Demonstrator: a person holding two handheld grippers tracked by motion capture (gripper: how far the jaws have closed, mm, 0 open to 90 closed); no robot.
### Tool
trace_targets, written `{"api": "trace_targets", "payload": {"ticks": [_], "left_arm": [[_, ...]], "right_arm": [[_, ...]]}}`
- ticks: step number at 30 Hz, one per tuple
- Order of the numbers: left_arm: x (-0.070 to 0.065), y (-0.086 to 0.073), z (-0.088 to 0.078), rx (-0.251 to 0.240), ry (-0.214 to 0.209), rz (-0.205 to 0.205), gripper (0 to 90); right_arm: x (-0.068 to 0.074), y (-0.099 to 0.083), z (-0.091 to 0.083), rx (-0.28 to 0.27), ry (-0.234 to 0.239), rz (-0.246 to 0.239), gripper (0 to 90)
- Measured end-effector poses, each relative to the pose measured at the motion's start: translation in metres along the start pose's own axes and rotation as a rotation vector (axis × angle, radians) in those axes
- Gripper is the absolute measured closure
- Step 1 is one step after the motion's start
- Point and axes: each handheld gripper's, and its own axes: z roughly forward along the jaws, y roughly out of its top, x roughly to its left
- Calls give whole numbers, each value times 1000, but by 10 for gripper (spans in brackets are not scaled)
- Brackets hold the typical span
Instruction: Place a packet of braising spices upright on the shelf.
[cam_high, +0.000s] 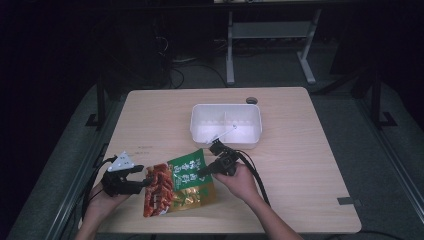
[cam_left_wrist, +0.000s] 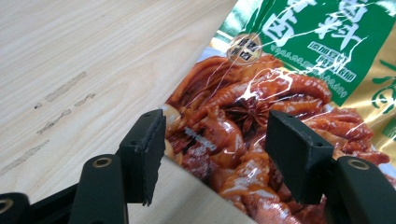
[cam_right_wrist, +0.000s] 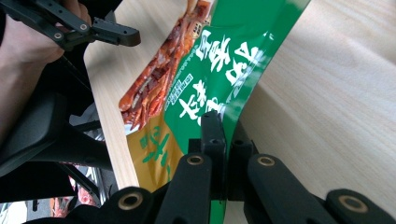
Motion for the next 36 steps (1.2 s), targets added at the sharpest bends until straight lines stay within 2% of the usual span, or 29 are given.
{"api": "trace_targets", "payload": {"ticks": [9,36], "left_arm": [[1,0,-2,-14,7,-10,358],[3,-2,-2,-27,8,-24,343]], "right_arm": [[9,5,-15,-5,-10,-28,894],[34,21,-42,4,-16,-88,895]]}}
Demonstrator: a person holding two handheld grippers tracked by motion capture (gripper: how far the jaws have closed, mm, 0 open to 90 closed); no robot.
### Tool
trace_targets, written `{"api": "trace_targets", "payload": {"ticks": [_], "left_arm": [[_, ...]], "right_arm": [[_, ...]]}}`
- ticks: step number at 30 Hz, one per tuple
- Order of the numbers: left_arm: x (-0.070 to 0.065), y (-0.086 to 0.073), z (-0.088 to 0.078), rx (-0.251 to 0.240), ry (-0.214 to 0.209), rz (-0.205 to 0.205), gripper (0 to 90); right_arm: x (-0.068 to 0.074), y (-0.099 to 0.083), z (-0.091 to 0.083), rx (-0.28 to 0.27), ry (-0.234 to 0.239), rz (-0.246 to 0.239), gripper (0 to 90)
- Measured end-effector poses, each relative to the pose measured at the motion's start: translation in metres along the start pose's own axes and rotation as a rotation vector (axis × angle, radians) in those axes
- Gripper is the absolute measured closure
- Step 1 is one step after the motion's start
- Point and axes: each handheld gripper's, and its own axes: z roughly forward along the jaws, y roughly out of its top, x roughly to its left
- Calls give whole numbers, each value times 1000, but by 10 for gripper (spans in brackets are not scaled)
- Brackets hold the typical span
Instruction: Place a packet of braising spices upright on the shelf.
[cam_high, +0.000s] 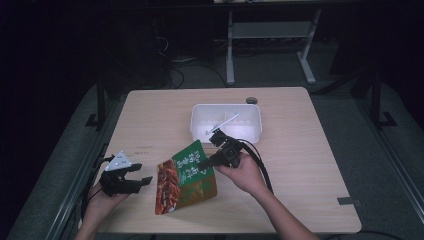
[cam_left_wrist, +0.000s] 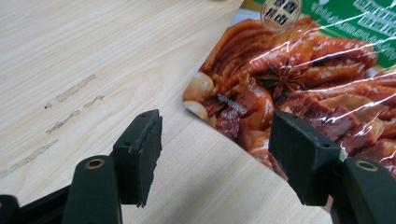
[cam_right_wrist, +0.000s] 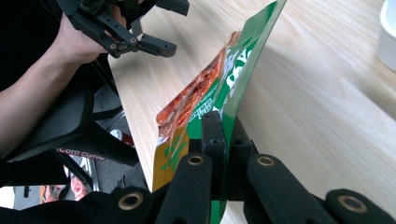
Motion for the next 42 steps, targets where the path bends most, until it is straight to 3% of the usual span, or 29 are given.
{"api": "trace_targets", "payload": {"ticks": [14,22,33,42], "left_arm": [[2,-1,-1,-7,9,-6,342],[2,-1,0,1,10,-6,341],[1,-1,1,8,12,-6,341],[3,-2,1,9,13,-9,337]], "right_arm": [[19,19,-29,0,24,-35,897],[30,29,-55,-6,19,-49,897],[47,49,-88,24,-89,-90,897],[44,64,-118,-1,-136,-79,898]]}}
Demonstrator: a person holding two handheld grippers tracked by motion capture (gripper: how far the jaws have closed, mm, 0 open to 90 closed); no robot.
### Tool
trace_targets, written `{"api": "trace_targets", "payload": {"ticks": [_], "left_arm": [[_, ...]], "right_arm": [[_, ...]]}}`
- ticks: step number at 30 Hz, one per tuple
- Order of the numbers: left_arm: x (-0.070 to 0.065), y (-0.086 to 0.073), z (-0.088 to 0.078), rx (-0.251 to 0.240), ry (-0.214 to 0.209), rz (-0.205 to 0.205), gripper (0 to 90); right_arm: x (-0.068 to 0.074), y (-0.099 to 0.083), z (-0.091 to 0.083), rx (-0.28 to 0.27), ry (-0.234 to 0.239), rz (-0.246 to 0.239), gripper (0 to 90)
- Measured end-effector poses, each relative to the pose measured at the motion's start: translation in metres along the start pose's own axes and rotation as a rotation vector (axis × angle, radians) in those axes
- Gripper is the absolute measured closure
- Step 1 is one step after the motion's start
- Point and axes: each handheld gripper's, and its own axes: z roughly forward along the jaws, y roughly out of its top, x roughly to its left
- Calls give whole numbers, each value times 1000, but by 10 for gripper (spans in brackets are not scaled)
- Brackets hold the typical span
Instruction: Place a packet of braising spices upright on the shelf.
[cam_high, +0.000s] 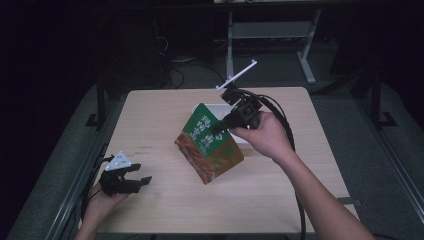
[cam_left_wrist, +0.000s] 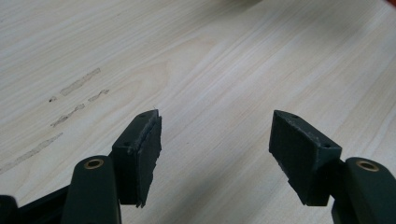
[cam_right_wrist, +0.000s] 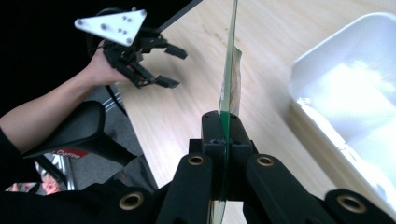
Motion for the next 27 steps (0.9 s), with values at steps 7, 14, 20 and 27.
{"api": "trace_targets", "payload": {"ticks": [7,14,20,27], "left_arm": [[0,0,0,3,1,2,325],[0,0,0,4,1,2,323],[0,0,0,3,0,1,321],[1,0,0,0,-3,1,320]], "right_arm": [[-11,10,-25,-13,-58,29,898],[-23,13,-44,-20,-109,52,898],[-30,16,-53,-22,-124,66,898],[-36,23,-59,-9,-155,79,898]]}}
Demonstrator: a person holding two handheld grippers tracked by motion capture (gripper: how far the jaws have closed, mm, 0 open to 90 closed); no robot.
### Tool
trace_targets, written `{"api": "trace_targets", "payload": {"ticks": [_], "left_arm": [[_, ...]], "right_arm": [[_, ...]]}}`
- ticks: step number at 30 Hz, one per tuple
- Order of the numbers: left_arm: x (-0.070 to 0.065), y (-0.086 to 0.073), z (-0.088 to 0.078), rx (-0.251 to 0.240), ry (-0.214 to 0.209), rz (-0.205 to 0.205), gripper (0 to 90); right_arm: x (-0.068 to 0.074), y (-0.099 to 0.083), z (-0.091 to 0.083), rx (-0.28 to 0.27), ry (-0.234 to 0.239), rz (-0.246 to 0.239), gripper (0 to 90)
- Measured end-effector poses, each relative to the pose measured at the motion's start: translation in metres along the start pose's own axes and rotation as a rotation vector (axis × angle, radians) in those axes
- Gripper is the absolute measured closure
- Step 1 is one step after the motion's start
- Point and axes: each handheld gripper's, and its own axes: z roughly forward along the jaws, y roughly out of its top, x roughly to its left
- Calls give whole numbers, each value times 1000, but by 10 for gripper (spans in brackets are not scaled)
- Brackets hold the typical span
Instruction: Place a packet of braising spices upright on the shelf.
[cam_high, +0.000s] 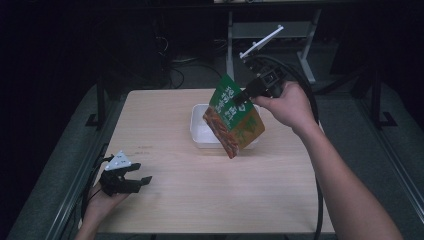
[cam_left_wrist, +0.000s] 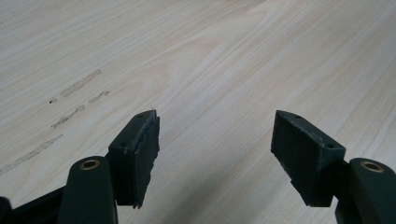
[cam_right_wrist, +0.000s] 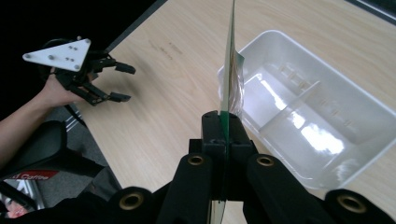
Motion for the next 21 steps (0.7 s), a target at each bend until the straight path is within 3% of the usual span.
{"api": "trace_targets", "payload": {"ticks": [12,21], "left_arm": [[0,0,0,-5,-1,-3,317],[1,0,0,-6,-3,-6,315]], "right_arm": [[-16,12,-12,-9,-30,25,898],[-35,20,-15,0,-82,58,898]]}}
